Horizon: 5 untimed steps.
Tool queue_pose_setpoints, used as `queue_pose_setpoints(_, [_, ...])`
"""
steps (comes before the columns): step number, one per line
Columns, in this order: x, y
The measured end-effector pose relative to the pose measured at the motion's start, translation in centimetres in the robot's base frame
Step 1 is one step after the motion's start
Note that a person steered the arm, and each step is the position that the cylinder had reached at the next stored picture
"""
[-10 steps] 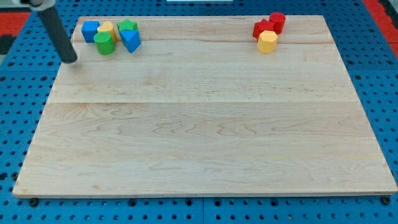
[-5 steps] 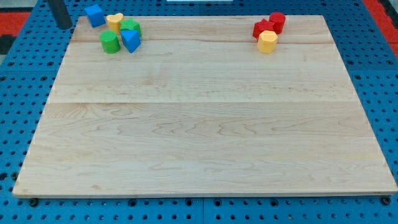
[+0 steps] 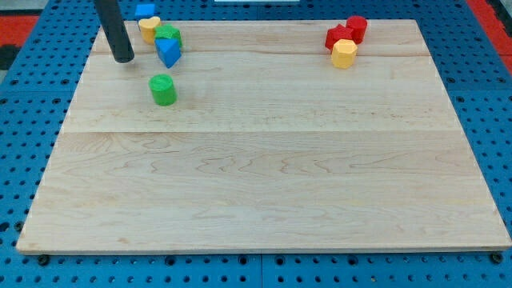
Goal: Place the green circle below the blue triangle
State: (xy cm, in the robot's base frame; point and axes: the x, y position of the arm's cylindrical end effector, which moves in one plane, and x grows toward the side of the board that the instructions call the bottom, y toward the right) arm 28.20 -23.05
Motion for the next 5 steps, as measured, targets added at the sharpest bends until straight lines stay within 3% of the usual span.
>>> queue_pose_setpoints(1, [-5.2, -5.8])
queue_pose_setpoints(2, [-9.1, -5.6])
queue_pose_setpoints(5, [-9.0, -0.5])
